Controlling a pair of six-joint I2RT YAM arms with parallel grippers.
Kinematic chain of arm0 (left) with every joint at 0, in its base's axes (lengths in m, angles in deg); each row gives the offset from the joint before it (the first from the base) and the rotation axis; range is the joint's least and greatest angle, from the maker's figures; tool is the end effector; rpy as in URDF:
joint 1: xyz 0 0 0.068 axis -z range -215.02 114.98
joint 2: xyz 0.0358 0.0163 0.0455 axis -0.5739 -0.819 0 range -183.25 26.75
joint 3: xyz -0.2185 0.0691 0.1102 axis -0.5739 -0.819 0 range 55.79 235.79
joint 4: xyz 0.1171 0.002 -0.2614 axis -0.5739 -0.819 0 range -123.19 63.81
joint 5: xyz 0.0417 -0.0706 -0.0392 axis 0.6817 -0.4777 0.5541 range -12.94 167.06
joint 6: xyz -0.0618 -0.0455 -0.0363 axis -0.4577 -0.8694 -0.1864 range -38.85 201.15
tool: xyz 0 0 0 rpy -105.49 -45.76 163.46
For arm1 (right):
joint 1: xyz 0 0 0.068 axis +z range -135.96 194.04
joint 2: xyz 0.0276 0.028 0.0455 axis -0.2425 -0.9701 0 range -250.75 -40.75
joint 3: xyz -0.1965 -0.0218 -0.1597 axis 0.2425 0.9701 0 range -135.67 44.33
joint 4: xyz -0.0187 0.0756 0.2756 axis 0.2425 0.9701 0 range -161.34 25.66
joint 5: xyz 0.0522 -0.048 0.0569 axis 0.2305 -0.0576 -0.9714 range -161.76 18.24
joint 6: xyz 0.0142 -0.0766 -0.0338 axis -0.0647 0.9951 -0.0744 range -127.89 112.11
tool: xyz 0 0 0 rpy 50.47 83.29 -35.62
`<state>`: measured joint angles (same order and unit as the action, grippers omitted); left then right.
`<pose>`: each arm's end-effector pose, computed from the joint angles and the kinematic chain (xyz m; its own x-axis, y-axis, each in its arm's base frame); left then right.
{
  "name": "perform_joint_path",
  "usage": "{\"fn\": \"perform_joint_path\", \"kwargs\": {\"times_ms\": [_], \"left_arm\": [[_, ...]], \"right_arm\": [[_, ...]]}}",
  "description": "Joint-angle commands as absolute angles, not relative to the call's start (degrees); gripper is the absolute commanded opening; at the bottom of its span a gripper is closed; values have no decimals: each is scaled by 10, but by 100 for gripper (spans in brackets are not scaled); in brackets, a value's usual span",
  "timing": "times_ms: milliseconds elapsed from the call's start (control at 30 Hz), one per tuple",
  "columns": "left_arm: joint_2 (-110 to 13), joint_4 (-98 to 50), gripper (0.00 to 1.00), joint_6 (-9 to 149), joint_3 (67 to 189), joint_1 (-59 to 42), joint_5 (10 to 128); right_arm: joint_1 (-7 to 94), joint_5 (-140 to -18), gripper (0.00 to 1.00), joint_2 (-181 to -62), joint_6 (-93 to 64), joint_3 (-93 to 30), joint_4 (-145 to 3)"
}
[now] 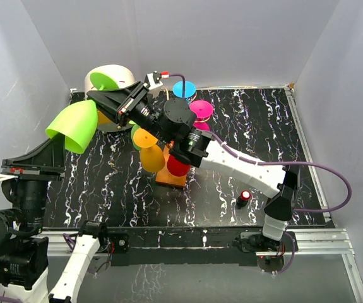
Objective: Place the wine glass upside down on the wine glass rack
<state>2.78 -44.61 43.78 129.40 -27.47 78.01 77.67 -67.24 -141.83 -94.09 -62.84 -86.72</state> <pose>0.0532 -0.0058 0.5357 0.3371 -0.6569 -0.6745 0.4051 0.7479 -0.5259 0.2134 0.4173 0.4963 -0.8480 0.5290 -0.0330 -0.2193 -0.2936 0.9305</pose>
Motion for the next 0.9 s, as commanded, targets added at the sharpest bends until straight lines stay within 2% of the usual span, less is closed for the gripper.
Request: {"fn": "perform_joint_path", "kwargs": {"times_ms": [0,33,100,167,233,300,467,667,867], "left_arm": [[34,-450,7,450,1298,-275,769],[38,-461,14,460,1295,-275,772],[51,-493,34,487,1289,-275,791],[69,-537,47,502,1288,-275,814],[86,-570,58,512,1289,-275,829],[107,-591,64,514,1289,-276,839],[150,-621,67,505,1290,-276,863],[135,-616,68,469,1331,-275,853],[100,-586,73,343,1342,-276,808]], "right_arm": [[778,-660,0,-1416,-905,-639,-883],[778,-652,0,-1414,-893,-636,-888],[778,-633,0,-1409,-863,-630,-896],[778,-612,0,-1409,-829,-625,-905],[778,-592,0,-1409,-796,-615,-920],[778,-574,0,-1393,-768,-605,-936],[778,-581,0,-1401,-649,-595,-1004],[778,-666,0,-1402,-465,-581,-1097],[779,-729,0,-1402,-304,-571,-1101]]}}
